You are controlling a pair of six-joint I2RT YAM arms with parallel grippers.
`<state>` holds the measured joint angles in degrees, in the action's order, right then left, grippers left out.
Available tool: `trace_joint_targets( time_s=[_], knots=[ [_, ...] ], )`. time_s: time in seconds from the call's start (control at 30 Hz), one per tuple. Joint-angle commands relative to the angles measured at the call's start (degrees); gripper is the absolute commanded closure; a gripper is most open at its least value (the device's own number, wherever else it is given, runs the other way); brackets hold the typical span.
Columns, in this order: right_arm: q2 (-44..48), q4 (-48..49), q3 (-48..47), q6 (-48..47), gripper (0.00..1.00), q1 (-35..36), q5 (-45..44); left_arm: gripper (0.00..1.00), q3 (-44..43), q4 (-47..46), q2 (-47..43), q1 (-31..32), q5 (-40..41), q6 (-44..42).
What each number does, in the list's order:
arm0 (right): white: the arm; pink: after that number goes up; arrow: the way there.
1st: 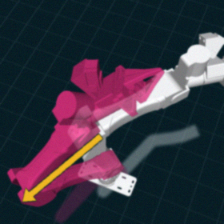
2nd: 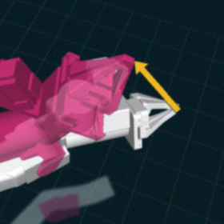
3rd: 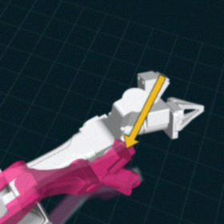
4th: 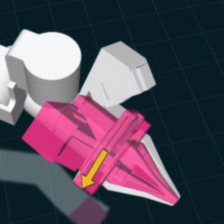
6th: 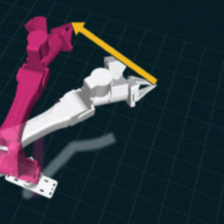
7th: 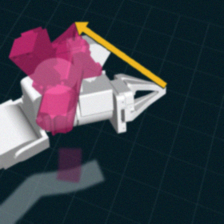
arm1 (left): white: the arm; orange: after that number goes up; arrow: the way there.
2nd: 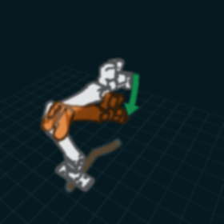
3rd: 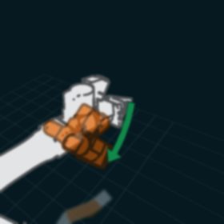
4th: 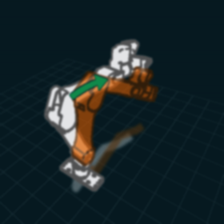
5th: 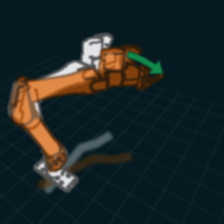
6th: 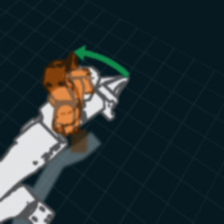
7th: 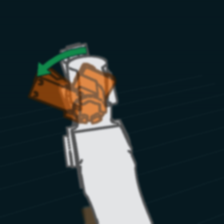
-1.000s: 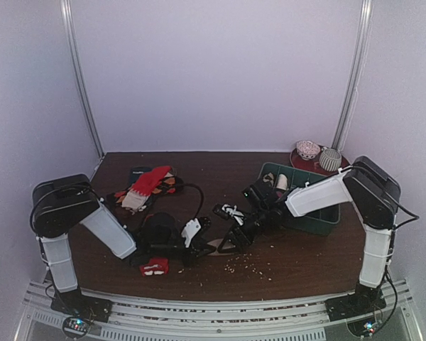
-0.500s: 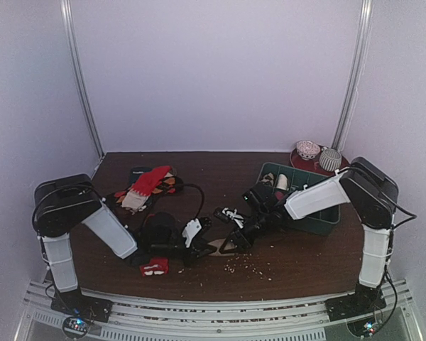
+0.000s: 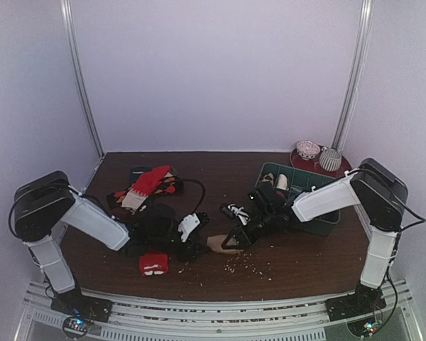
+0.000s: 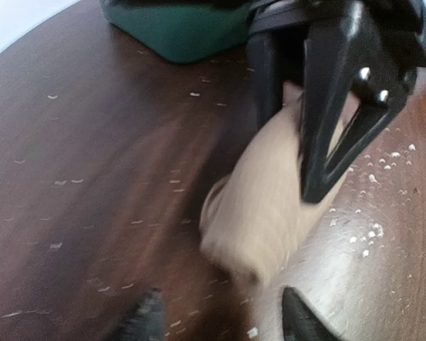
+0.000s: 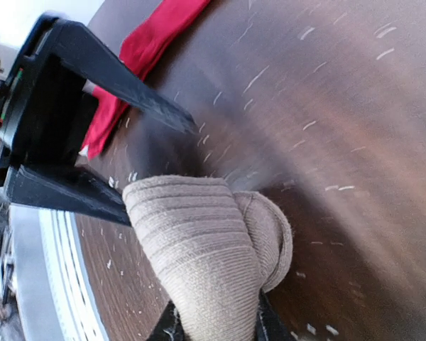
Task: Roll the socks
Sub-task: Pick up the pair of socks from the center of the board, then place a pair of socks in the storage box.
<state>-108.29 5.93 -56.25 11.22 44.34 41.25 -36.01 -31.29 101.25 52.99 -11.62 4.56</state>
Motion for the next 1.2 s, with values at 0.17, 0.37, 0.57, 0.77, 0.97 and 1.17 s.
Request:
trace_joint_targets(
  time_s=[0.17,0.37,0.57,0.77,0.97,1.17],
  knots=[
    [18.0,-1.47,1.28,13.17,1.0,-3.99,-20.81,0.02,-3.05,13.31,-19.49,-2.19,18.3,-2.49],
    [26.02,-7.66,2.38,18.38,1.0,-11.31,-39.12,0.02,-4.12,11.64,-23.66,-3.59,24.56,0.35],
    [29.71,-11.89,3.99,23.28,1.0,-17.59,-51.27,0.02,-4.74,9.78,-25.29,-4.76,21.64,1.62],
    [28.95,-11.45,3.57,29.61,1.0,-18.69,-55.48,0.02,-4.78,8.36,-24.58,-4.92,15.99,2.81],
    [27.34,-16.12,-0.81,35.74,1.0,-18.67,-62.88,0.02,-4.68,9.08,-23.86,-4.89,14.1,2.94],
    [23.63,-14.32,-1.45,38.61,1.0,-18.73,-63.46,0.02,-4.77,9.65,-24.51,-4.91,12.6,3.7]
  ],
)
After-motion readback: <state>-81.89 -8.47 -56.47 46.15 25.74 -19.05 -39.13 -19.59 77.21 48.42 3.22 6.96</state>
